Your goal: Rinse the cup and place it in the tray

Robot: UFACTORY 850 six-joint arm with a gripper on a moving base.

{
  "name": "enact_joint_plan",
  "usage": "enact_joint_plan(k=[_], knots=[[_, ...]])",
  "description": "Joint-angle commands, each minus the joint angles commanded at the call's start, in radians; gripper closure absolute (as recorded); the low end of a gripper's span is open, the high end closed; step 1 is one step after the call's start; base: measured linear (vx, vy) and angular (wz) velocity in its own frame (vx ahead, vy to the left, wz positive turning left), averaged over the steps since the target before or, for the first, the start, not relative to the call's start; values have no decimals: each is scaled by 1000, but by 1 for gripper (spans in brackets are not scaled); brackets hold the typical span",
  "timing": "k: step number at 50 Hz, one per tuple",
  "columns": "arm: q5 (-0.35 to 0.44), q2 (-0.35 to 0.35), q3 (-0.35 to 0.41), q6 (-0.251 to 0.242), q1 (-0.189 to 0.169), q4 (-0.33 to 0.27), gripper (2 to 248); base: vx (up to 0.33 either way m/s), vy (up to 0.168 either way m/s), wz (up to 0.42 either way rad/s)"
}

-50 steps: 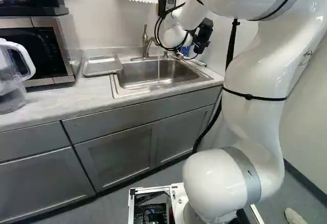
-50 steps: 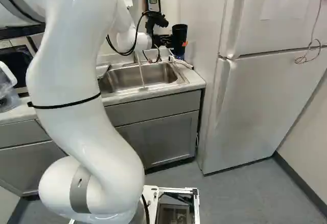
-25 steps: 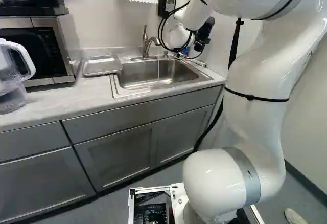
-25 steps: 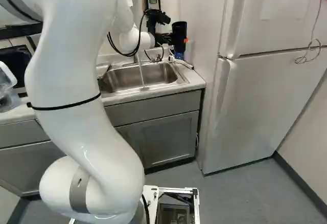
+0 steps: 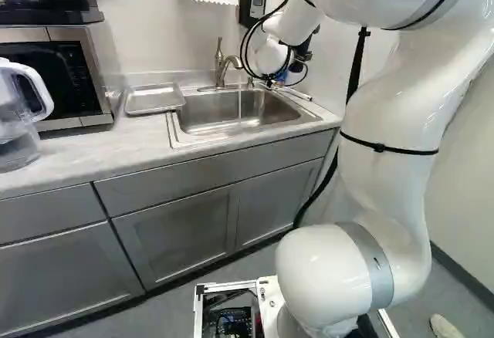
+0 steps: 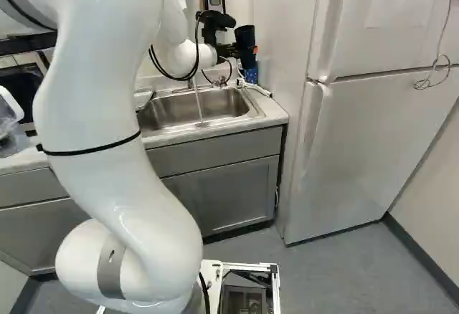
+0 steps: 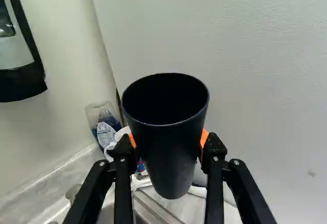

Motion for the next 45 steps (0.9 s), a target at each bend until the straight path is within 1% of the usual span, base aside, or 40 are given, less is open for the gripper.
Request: enact_joint_plan(k=[10, 19, 33, 45], knots=[[-35, 14, 16, 97, -12, -38, 125, 0, 0, 0], [-63, 28, 31, 191, -12, -76, 125, 0, 0, 0], [-98, 44, 49, 338, -14, -168, 125, 0, 0, 0], [-110, 48, 54, 464, -39, -245, 125, 0, 0, 0]])
